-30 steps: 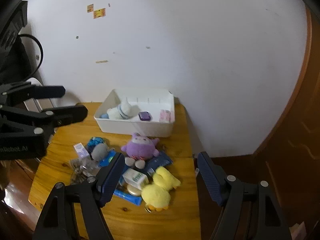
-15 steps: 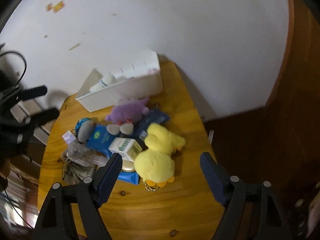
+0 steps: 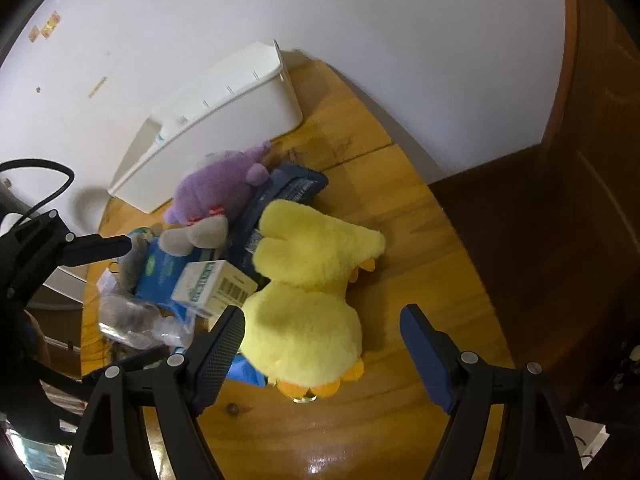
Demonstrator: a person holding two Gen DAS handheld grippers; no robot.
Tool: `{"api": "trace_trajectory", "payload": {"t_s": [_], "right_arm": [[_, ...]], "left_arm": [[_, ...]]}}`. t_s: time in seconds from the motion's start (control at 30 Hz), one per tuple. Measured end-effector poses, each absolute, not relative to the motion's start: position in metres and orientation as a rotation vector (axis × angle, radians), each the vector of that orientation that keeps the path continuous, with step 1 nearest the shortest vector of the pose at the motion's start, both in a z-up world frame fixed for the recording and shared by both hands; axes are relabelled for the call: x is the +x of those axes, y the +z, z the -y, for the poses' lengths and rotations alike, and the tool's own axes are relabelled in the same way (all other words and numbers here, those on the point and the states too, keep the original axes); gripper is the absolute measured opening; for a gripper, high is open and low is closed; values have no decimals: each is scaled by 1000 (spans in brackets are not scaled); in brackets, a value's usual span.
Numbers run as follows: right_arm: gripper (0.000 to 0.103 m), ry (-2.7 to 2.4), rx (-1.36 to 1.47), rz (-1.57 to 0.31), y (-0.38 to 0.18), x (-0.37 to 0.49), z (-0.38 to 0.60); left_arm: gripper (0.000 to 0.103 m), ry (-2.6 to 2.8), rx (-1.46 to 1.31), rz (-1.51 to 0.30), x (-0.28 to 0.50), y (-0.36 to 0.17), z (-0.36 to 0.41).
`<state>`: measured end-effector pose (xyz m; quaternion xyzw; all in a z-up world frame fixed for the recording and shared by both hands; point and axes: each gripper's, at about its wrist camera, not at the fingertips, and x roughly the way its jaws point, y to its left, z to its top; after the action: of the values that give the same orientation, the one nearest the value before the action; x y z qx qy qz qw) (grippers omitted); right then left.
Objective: Organize objects
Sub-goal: 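Grasp the white-green medicine box with left tool while right tool grasps yellow plush duck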
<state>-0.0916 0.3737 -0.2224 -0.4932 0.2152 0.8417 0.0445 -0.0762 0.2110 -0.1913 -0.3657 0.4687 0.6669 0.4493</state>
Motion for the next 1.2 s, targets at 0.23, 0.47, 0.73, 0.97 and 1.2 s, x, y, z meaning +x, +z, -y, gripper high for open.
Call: {"api": "trace_trajectory", "payload": {"t_s": [0.23,0.47,0.73,0.97,1.2], "right_arm": [[81,2549,-1560,-781,-243,-106,-376],[81,2555,-1598,-854,-248,-108,-378],[60,2582,-1641,-814,-243,-108,-374],[60,2569,-1644,-858,-245,-102,-379],[60,2573,-1670,-885,-249,-102,-378]], "left_arm": [[76,1580,-954,-1169,-87,-208,-223],[76,1508,-965,-1199,-85,-219,-237],[70,1409,-972,-1271,-80,-232,-248],[48,1370,-1012,-1256,-77,-237,-250],[46,1372,-992,-1249,-59,-238,-244]]}}
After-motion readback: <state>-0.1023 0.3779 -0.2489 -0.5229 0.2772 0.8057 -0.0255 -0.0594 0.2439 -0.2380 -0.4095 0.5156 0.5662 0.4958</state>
